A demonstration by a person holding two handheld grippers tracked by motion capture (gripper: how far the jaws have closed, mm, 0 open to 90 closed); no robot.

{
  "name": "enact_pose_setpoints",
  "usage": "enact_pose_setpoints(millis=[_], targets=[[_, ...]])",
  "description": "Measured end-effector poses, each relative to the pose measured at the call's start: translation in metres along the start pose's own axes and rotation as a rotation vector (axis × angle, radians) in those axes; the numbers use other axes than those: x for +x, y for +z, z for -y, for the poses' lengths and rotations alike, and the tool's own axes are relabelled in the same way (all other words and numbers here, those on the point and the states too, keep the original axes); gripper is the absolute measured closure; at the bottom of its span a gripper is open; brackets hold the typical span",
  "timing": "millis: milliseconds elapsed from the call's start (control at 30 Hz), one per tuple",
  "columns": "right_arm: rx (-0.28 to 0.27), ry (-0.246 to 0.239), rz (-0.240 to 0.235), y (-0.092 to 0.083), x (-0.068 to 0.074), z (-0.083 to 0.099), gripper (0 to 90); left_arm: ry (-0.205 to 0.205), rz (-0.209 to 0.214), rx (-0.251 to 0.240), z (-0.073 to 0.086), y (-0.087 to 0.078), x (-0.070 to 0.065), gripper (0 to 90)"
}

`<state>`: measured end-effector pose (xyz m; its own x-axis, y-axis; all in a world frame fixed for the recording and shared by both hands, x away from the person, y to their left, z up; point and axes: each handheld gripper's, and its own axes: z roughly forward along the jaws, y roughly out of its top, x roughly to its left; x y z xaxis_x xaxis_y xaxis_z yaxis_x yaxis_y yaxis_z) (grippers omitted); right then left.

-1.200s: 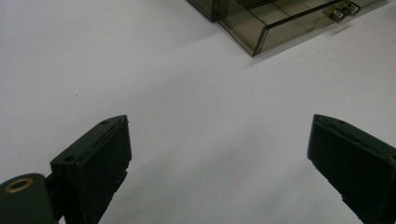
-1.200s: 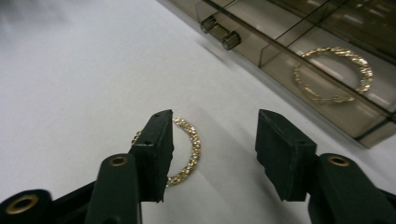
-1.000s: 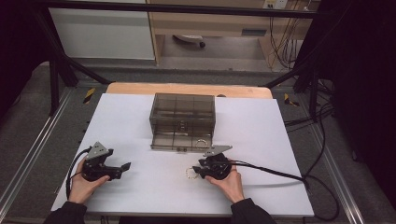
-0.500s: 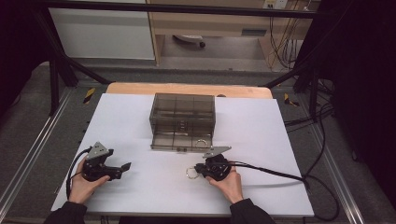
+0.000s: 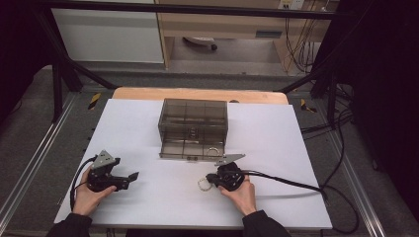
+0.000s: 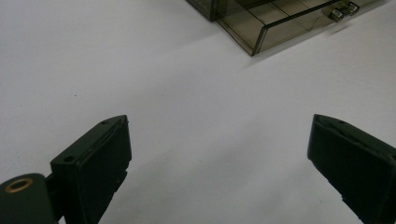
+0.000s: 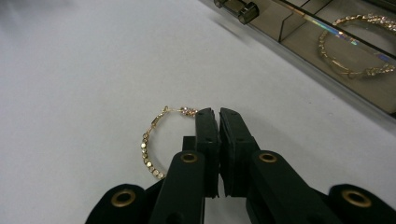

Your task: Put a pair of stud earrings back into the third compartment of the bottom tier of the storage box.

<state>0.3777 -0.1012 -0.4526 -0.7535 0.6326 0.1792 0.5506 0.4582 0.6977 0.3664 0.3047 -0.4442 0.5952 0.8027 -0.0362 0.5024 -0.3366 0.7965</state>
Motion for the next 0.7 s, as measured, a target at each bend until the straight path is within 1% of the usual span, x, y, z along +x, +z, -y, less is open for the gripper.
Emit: enact_pose_setpoints(millis=[267, 700], targets=[[-0.013, -0.005, -0.002, -0.006, 0.000, -0.003, 87.5, -0.001, 0.000, 0.000, 0.000, 0.000, 0.000, 6.4], [-0.039, -0.007, 0.013, -0.019, -0.003, -0.009, 87.4, 0.000, 0.001, 0.001, 0.000, 0.000, 0.000, 6.4]])
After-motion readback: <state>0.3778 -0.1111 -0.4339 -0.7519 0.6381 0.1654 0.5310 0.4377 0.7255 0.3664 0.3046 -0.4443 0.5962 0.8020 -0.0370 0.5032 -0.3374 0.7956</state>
